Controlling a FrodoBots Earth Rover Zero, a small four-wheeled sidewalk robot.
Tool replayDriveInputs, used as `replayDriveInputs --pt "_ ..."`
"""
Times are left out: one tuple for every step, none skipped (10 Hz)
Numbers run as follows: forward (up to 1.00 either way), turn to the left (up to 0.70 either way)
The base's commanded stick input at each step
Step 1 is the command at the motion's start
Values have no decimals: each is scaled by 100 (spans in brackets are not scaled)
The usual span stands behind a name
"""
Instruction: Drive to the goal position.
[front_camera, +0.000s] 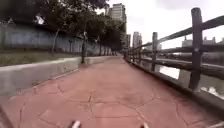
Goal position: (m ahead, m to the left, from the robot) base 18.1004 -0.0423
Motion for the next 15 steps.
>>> replayDriveInputs --pt "70 3" --pt "70 2" --pt "70 2" --pt "70 3" --pt "70 3" --pt "70 3" --pt "70 2" --pt "70 2" --pt "70 3" --pt "70 2" --pt "70 2" --pt "70 2" --pt "70 2" --pt "70 2" --pt "70 2"
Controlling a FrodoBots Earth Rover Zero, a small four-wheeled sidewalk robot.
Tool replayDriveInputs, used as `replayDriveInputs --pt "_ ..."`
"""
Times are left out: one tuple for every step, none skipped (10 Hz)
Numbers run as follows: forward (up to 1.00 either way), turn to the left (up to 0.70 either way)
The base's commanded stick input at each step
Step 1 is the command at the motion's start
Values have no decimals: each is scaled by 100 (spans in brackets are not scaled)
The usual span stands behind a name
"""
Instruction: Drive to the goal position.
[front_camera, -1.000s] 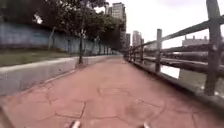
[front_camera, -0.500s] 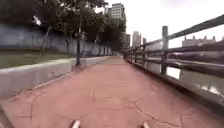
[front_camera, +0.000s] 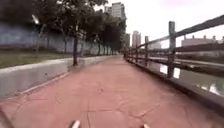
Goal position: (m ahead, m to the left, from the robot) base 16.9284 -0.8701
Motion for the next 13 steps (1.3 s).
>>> replayDriveInputs --pt "70 2" --pt "70 2" --pt "70 2" --pt "70 2" --pt "70 2" --pt "70 2" --pt "70 2" --pt "70 2" --pt "70 2" --pt "70 2" --pt "70 2" --pt "70 2" --pt "70 2"
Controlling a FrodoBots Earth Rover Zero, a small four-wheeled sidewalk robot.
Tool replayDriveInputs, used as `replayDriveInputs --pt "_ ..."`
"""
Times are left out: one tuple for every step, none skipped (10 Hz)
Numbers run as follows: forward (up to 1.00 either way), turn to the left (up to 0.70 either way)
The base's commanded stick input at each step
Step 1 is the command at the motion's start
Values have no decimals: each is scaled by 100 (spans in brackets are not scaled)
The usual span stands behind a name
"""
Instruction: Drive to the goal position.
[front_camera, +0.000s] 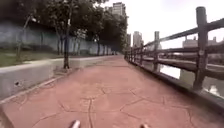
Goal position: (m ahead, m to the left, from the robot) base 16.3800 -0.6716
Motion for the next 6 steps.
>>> replayDriveInputs --pt "70 2" --pt "70 2" --pt "70 2" --pt "70 2" --pt "70 2" --pt "70 2"
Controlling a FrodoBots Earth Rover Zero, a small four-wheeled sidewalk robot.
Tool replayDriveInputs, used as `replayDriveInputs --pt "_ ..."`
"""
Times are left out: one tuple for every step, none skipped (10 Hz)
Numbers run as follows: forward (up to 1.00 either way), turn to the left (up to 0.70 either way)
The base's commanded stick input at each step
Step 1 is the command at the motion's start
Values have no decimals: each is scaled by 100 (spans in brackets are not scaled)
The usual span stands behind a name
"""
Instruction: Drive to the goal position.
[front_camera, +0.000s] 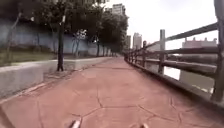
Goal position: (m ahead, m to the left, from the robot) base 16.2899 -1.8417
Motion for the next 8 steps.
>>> replayDriveInputs --pt "70 2" --pt "70 2" --pt "70 2" --pt "70 2" --pt "70 2" --pt "70 2" --pt "70 2" --pt "70 2"
